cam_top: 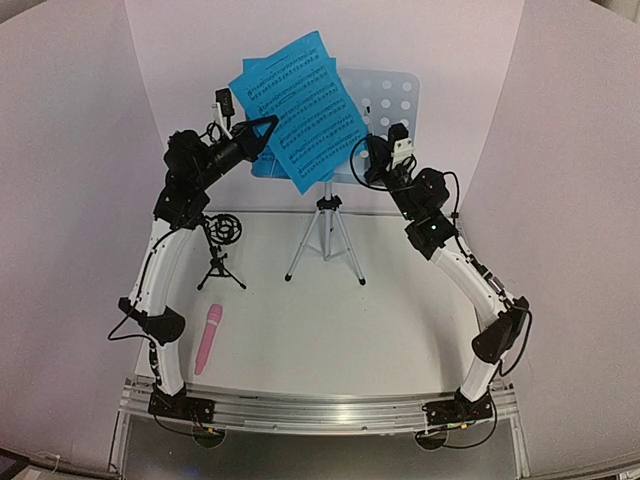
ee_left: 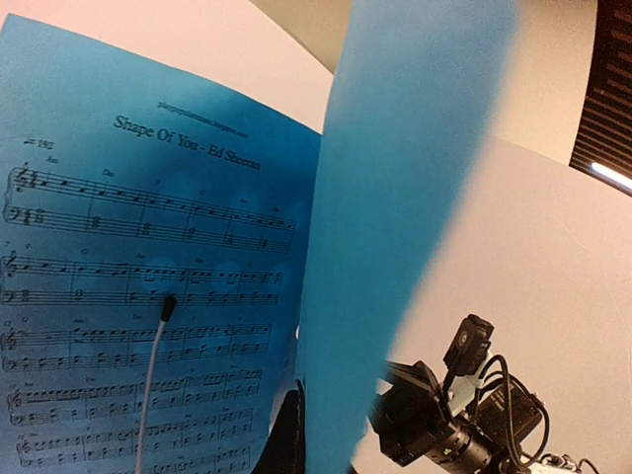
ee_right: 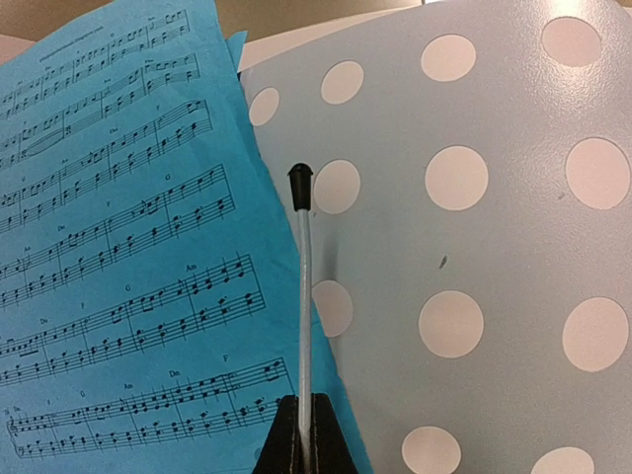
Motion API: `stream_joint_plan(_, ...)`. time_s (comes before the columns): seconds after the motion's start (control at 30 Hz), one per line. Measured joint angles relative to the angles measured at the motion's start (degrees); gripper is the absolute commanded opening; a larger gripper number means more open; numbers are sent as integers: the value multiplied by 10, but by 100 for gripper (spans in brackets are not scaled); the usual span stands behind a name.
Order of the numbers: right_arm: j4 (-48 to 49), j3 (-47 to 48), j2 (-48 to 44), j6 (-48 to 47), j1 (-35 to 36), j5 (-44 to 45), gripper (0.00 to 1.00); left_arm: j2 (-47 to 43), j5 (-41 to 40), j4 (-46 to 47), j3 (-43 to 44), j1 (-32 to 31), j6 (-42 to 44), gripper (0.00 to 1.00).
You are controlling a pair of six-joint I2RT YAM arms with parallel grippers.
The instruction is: Set up the instrument practice props
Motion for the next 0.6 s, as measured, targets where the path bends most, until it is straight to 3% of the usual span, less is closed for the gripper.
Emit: stream_joint_plan(0.6, -13, 6, 1, 2, -2, -21, 0, 60, 138, 115, 5, -8, 277, 0)
